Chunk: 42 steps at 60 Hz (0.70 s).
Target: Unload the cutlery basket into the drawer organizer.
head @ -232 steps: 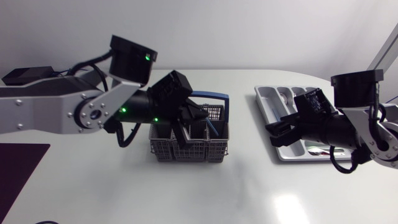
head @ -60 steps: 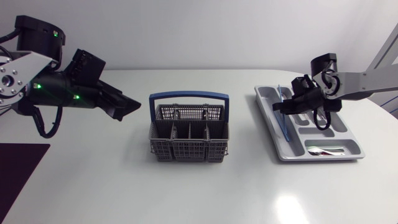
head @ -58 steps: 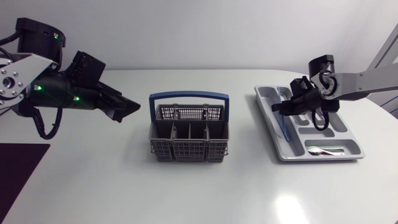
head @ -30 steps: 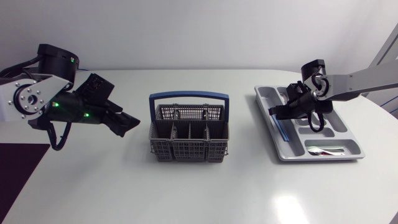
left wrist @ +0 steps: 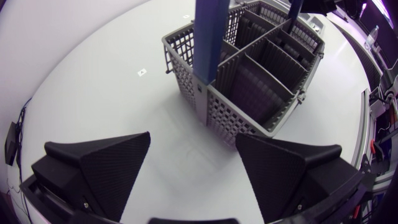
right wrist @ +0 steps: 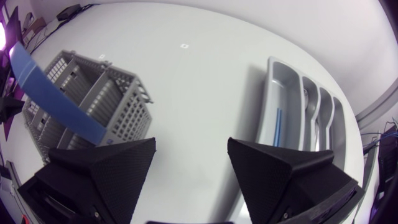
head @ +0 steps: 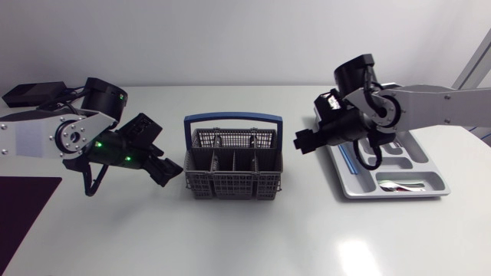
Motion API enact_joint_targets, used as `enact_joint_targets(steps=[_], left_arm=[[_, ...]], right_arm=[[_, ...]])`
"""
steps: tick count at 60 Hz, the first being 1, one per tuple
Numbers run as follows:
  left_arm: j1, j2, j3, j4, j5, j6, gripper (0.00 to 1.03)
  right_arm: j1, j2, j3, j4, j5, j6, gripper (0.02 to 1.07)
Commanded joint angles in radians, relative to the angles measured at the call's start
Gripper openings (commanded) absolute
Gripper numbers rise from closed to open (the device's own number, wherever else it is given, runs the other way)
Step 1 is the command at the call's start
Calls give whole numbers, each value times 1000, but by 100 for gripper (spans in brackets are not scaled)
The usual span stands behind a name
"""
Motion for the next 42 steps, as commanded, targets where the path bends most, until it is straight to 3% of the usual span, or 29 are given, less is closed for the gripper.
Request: enact_joint_targets(steps=[1, 13, 42], left_arm=[[-17, 24, -22, 12, -9, 21, 96], [-38, 41, -10, 43, -15, 19, 96], [-93, 109, 63, 83, -59, 5, 96]], right_arm=[[50, -6, -26, -19, 15, 39, 88], [119, 22, -12, -25, 14, 32, 88], [125, 45, 19, -40, 20, 32, 88]])
